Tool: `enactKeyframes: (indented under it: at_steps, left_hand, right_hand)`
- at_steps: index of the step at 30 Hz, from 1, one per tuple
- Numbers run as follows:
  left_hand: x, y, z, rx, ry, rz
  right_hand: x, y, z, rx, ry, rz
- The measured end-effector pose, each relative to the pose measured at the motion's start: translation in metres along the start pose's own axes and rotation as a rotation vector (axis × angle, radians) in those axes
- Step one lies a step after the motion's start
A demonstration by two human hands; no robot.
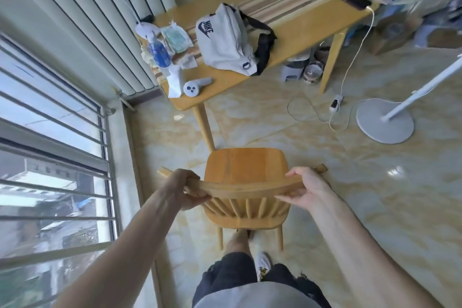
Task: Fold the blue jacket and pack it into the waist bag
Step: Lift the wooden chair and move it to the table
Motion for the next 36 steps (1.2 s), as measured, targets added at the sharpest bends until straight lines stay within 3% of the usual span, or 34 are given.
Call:
enactKeyframes:
  at_steps: [5, 13, 19, 28, 36]
  left_hand:
    - [-0.086, -0.021, -0.045, 0.072, 0.036, 0.014]
    - [-0.182, -0.042, -0.114, 0.166, 0.124, 0.08]
    - [-0.22, -0.062, -0.157, 0.24, 0.25, 0.098]
    - [-0.261, -0.107, -0.245, 0.329, 0.536, 0.044]
    - [-0.285, -0.143, -0.318, 0.217, 0.75, 0.03]
  right_hand:
    - [0.072, -0.023, -0.05, -0.012, -0.024, -0.073]
    - [0.185, -0.052, -0.111, -0.093, 0.025, -0.01]
    - [0.263, -0.072, -0.143, -0.126, 0.052, 0.141]
    - [0.37, -0.163, -0.174, -0.04, 0.114, 0.231]
    - [0.454, -0.245, -0.193, 0.029, 0.2, 0.165]
Point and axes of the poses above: each hand's wrist, its own y-axis away from the middle knuckle, its own z-axis out of the back of the hand, x = y × z, the point moved 10 cm from there along -y, towards the middle knuckle, and after that the axes turned 2 degrees about -y, right-handed, at the moved point
